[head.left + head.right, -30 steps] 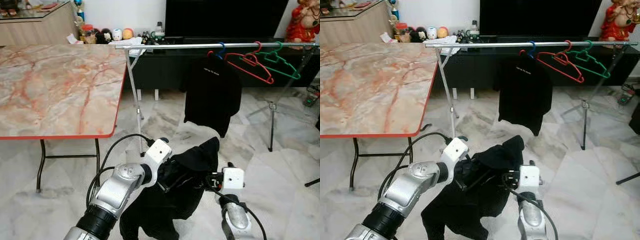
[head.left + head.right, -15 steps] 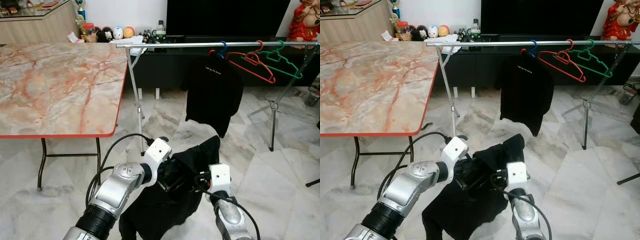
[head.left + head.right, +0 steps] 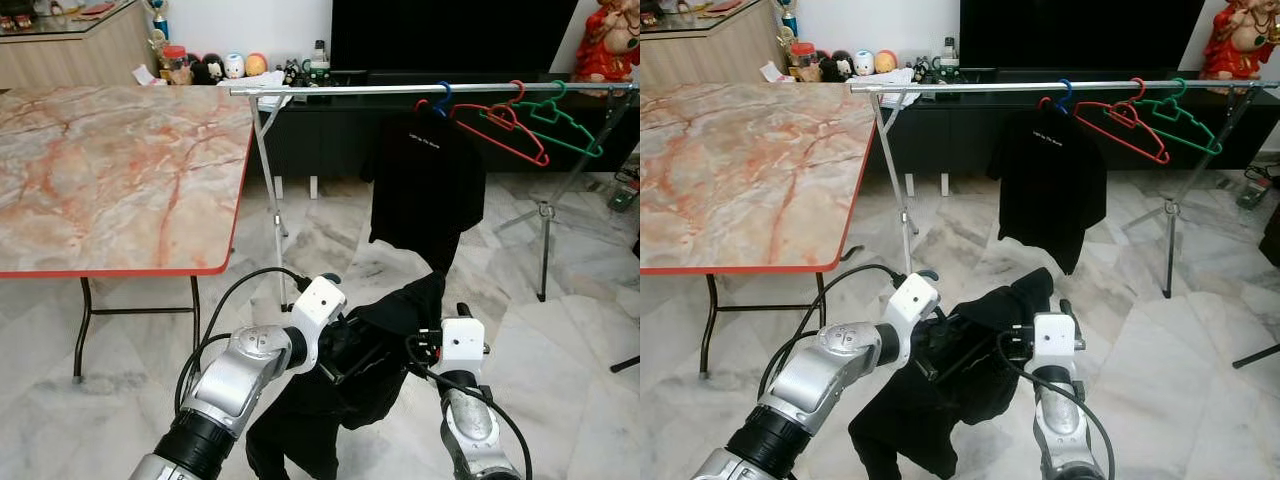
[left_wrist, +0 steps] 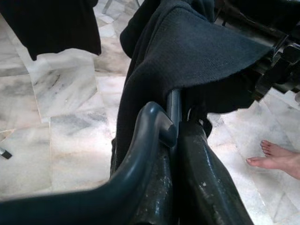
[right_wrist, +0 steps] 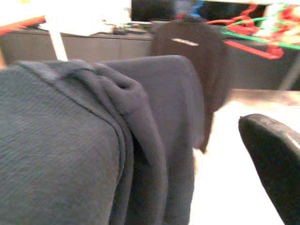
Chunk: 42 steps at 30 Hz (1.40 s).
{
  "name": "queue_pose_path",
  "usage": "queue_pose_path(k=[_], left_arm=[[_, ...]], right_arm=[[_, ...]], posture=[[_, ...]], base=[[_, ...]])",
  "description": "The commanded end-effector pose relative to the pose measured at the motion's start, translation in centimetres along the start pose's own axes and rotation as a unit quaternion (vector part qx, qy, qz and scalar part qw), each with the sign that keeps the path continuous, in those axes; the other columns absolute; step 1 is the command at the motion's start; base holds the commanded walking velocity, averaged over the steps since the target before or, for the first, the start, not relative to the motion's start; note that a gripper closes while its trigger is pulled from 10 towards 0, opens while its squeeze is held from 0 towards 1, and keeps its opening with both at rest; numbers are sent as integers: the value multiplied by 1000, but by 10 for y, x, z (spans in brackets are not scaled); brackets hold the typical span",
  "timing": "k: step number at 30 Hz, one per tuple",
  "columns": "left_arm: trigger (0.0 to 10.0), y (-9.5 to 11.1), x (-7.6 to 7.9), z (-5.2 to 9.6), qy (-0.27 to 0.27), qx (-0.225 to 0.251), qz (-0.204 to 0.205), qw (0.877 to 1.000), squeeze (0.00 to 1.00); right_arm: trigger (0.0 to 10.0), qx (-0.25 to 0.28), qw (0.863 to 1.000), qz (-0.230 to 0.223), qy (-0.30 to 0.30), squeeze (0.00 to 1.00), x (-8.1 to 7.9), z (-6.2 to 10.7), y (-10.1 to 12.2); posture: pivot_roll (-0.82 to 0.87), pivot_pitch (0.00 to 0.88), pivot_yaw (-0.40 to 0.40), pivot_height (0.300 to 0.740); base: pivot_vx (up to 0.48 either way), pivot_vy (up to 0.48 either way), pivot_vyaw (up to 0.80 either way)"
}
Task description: Hang hanger
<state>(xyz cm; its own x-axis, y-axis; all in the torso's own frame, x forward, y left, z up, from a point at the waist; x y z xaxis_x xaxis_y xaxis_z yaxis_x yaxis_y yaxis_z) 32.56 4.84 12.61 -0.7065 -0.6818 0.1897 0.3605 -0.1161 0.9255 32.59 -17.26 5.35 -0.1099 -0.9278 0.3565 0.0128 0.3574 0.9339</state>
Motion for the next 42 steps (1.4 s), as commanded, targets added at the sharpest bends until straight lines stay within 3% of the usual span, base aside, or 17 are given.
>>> queue_pose_path(k=[1,7,14,15,17,18,42], left_arm=[[10000,11,2,2,-5,20,-14,1000,0],[10000,11,2,2,-5,20,-14,1000,0],[10000,11,2,1,-5,21,-15,1000,0],[10000,11,2,1,-4,21,-16,1000,0],[10000,11,2,2,-4,21,-16,1000,0],[10000,11,3,2,-4,21,-16,1000,0],[10000,12,4,4,-13,24,-21,999,0]], right_arm=[[10000,2,999,11,-46,0,13,0,-1],[10000,10,998,11,-55,0,17,-5,5],[10000,5,999,-2,36,0,-7,-9,9],[4471,-4,999,-7,46,0,-9,-9,8],[4471,-7,999,-4,52,0,-11,-9,7],[0,-12,998,-6,59,0,-12,-9,6],[0,-20,996,-16,80,0,-12,-9,4]], posture=[[81,75,8,740],[81,74,8,740],[84,70,6,740],[86,70,5,740],[86,70,5,740],[88,69,5,740],[92,66,5,740]], base=[[0,0,0],[0,0,0],[0,0,0],[0,0,0],[0,0,0],[0,0,0],[0,0,0]])
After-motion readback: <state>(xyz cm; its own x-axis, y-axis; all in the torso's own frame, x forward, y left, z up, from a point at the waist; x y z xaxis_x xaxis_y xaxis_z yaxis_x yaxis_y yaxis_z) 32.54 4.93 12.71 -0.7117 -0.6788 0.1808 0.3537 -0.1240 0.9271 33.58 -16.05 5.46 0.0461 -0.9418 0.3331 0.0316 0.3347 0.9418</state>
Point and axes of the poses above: a point about 5 cm out from each wrist's last joint towards the gripper, its own z axis pointing back from the gripper into the wrist, its own y axis along the axis of the wrist's last joint, x = y × z, the point moved 1 cm from there along -z, pointing out of the wrist towards the gripper, and after that the axes turned 12 degrees about z, right-handed, at the moved point
